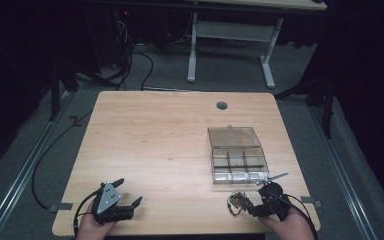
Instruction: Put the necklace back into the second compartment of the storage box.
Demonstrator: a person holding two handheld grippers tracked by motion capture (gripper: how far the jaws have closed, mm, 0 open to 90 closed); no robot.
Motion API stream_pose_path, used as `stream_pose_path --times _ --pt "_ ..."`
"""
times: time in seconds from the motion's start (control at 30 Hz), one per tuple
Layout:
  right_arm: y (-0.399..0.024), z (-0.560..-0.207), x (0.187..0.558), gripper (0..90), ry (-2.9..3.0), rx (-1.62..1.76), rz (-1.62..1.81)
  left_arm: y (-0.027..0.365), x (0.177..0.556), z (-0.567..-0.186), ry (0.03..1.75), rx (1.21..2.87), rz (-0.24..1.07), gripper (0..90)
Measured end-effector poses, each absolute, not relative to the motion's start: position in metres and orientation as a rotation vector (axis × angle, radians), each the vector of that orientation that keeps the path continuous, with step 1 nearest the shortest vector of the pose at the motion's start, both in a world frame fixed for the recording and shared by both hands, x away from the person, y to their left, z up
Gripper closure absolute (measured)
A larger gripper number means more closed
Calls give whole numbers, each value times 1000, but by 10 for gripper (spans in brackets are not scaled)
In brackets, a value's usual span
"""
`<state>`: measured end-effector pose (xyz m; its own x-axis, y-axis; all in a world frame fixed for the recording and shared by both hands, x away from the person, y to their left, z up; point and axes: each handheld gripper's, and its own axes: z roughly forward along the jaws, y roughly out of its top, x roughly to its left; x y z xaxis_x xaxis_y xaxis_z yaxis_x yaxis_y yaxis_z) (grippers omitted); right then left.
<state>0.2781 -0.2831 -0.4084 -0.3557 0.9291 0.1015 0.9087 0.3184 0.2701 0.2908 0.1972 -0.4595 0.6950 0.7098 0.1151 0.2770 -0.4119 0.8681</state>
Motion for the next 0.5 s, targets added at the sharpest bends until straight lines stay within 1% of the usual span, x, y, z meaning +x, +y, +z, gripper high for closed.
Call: stream_pose_path --times 0.23,0.3,0.43,0.47,0.5 --pt "-280 -409 278 303 2524 1739 389 197 290 -460 751 1992 598 148" --pt "-278 -408 279 265 2528 1756 382 197 290 -460 751 1993 598 148" --pt "-271 -407 284 216 2543 1769 396 197 290 -460 748 1992 600 148" --pt "-264 -408 287 190 2559 1748 390 197 290 -460 747 1992 599 148" --pt "-264 -408 287 190 2559 1748 390 197 290 -460 746 1993 599 148"
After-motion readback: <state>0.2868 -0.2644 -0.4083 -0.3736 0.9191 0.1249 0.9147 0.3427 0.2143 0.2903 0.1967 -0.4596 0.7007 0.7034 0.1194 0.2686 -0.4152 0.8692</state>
